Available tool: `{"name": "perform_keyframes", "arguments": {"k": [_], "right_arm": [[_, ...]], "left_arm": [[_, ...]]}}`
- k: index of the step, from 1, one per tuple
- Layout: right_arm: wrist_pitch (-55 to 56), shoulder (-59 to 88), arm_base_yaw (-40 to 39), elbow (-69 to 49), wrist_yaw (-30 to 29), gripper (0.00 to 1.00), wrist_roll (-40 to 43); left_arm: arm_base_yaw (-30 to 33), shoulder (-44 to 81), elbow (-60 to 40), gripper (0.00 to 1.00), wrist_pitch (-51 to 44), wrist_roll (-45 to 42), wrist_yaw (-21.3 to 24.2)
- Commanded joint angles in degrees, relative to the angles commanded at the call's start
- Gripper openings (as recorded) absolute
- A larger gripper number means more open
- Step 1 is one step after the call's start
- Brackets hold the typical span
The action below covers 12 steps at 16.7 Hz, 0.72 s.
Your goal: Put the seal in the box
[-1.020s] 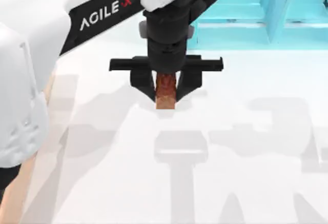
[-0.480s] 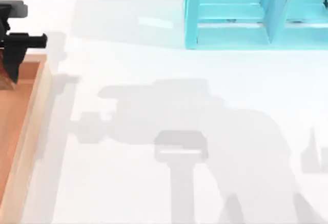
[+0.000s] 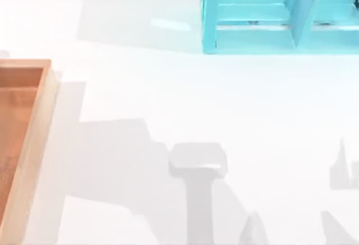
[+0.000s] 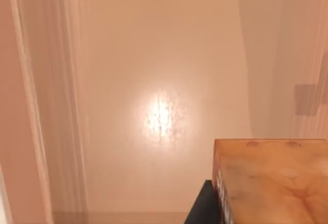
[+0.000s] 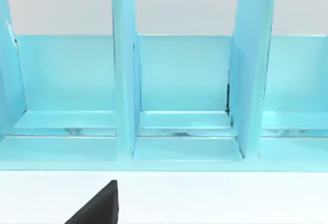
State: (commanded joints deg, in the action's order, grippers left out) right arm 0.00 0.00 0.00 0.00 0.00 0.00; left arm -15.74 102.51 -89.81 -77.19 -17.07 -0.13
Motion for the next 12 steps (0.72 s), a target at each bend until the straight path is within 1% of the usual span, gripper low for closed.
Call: {"name": "perform_keyframes", "arguments": {"k": [5,10,12], "right_arm": [[0.0,0.0,0.0,0.0,0.0,1.00,0.0],[0.0,0.0,0.0,0.0,0.0,1.00,0.0],[0.0,0.0,0.0,0.0,0.0,1.00,0.0]], "left_arm": [[0.2,0.3,0.8,0.00,0.9,-0.1,-0.1],[-0.2,1.1,9.8,0.00,11.2,-0.1,0.0],[-0.2,1.5,12.4,0.00,14.0,-0.2,0.0]]}}
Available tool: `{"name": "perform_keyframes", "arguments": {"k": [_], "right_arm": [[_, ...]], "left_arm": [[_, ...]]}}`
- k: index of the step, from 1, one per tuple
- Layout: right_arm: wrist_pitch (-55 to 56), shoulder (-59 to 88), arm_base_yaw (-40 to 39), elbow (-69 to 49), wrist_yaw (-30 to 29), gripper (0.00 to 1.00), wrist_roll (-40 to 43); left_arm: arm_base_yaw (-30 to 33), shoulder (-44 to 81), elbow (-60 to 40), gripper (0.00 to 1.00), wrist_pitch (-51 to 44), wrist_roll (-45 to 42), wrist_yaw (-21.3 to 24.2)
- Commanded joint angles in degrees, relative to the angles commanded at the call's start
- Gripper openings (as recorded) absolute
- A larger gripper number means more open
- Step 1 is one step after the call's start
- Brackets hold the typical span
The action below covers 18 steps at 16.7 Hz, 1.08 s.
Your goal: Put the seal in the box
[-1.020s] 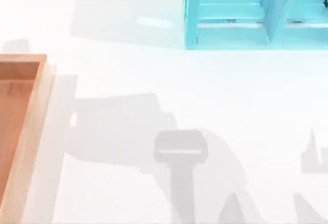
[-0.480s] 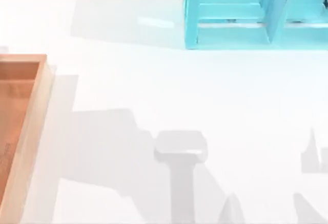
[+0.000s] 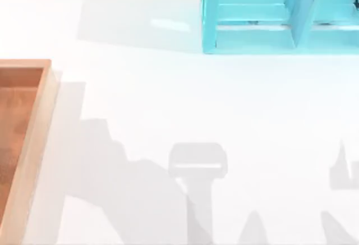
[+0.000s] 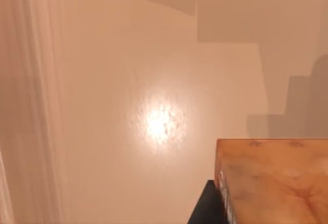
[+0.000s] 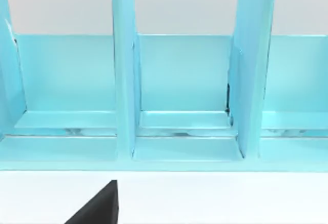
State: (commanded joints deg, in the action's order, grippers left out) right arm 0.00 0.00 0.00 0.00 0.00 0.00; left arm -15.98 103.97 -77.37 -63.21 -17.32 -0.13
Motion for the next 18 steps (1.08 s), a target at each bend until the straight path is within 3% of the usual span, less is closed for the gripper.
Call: {"name": "perform_keyframes", "arguments": {"k": [4,17,18], "right_arm": [[0.0,0.0,0.0,0.0,0.0,1.00,0.0],[0.0,0.0,0.0,0.0,0.0,1.00,0.0],[0.0,0.0,0.0,0.0,0.0,1.00,0.0]], "left_arm": [[0.0,0.1,0.5,0.00,0.5,0.0,0.0],[0.0,0.1,0.5,0.98,0.5,0.0,0.0],[0.0,0.1,0.5,1.00,0.5,0.0,0.0]]}}
